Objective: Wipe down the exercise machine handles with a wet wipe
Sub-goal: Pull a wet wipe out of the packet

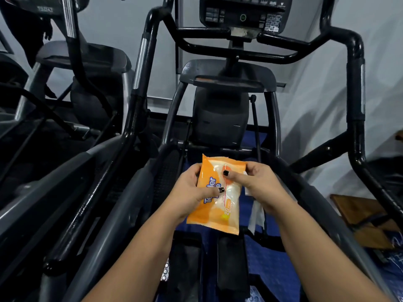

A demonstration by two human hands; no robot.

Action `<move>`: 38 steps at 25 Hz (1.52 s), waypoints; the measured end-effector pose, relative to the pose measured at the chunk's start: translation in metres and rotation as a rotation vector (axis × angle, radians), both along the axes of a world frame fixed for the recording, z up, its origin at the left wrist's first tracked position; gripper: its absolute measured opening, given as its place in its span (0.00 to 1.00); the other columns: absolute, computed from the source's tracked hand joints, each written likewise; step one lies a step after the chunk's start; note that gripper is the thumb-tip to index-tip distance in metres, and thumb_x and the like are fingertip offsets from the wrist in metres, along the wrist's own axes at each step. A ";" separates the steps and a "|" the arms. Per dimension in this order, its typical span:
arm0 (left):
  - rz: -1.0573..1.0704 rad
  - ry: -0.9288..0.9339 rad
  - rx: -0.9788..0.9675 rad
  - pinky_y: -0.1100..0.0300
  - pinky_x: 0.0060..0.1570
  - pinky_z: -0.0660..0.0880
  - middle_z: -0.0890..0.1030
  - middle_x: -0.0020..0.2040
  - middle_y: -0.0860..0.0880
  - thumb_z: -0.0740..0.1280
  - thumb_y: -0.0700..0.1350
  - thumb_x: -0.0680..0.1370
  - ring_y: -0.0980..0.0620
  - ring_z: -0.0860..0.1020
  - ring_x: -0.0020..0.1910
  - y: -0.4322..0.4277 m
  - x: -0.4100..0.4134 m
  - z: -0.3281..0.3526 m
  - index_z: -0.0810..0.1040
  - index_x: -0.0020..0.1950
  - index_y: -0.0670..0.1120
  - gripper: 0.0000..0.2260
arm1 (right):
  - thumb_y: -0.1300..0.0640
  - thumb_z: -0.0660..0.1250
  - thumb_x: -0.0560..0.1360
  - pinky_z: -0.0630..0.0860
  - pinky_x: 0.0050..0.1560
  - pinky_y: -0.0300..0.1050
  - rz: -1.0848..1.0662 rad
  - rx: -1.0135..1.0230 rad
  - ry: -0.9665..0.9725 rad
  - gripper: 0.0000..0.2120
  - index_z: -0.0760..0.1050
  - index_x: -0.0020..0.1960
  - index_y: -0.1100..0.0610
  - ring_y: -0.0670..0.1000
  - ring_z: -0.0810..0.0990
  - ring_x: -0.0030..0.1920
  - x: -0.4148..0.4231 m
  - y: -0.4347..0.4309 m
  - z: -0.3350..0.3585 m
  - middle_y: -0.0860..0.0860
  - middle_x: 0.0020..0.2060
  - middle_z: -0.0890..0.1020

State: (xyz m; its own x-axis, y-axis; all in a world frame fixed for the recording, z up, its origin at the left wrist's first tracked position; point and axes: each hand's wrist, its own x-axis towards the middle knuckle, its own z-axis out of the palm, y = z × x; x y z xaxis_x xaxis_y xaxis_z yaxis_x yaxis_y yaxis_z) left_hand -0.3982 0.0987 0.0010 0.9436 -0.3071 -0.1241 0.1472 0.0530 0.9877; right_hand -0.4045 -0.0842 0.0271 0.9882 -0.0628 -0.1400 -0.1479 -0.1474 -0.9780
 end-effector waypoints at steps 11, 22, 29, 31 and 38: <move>-0.223 0.007 -0.075 0.45 0.51 0.78 0.82 0.54 0.36 0.72 0.33 0.71 0.41 0.81 0.49 -0.035 0.078 -0.031 0.61 0.74 0.68 0.43 | 0.63 0.75 0.71 0.79 0.35 0.41 -0.280 0.290 0.051 0.06 0.81 0.47 0.63 0.53 0.85 0.37 0.079 -0.039 -0.047 0.57 0.40 0.87; 0.455 0.166 -0.097 0.48 0.43 0.82 0.84 0.49 0.40 0.75 0.34 0.72 0.41 0.84 0.45 -0.125 0.284 -0.035 0.77 0.58 0.45 0.18 | 0.56 0.65 0.80 0.57 0.23 0.37 -0.046 0.237 0.337 0.11 0.80 0.48 0.64 0.46 0.61 0.22 0.238 -0.143 -0.072 0.57 0.35 0.85; 0.605 0.316 -0.174 0.54 0.47 0.80 0.83 0.52 0.38 0.67 0.34 0.79 0.42 0.84 0.48 -0.135 0.340 -0.065 0.75 0.59 0.42 0.10 | 0.60 0.64 0.80 0.58 0.18 0.35 -0.262 0.401 0.152 0.08 0.76 0.42 0.59 0.45 0.61 0.17 0.384 -0.169 -0.060 0.51 0.22 0.68; 0.609 0.324 -0.131 0.54 0.47 0.79 0.83 0.53 0.38 0.65 0.34 0.80 0.42 0.83 0.47 -0.123 0.349 -0.071 0.76 0.58 0.40 0.08 | 0.59 0.65 0.80 0.60 0.20 0.36 -0.278 0.429 0.076 0.08 0.75 0.42 0.57 0.45 0.63 0.17 0.439 -0.167 -0.036 0.48 0.20 0.68; 0.656 0.359 -0.068 0.55 0.42 0.77 0.85 0.49 0.39 0.63 0.34 0.81 0.42 0.83 0.46 -0.091 0.377 -0.091 0.78 0.55 0.41 0.07 | 0.57 0.66 0.78 0.63 0.21 0.35 -0.428 0.420 0.180 0.06 0.75 0.49 0.60 0.48 0.65 0.24 0.628 -0.148 -0.008 0.57 0.42 0.82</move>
State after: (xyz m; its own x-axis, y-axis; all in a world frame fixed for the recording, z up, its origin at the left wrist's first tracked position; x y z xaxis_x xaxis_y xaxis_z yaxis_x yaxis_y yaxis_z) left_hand -0.0208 0.0078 -0.0897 0.8408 0.2865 -0.4593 0.3766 0.2999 0.8765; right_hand 0.2239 -0.2317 0.0195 0.8462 -0.3513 -0.4008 -0.2767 0.3532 -0.8937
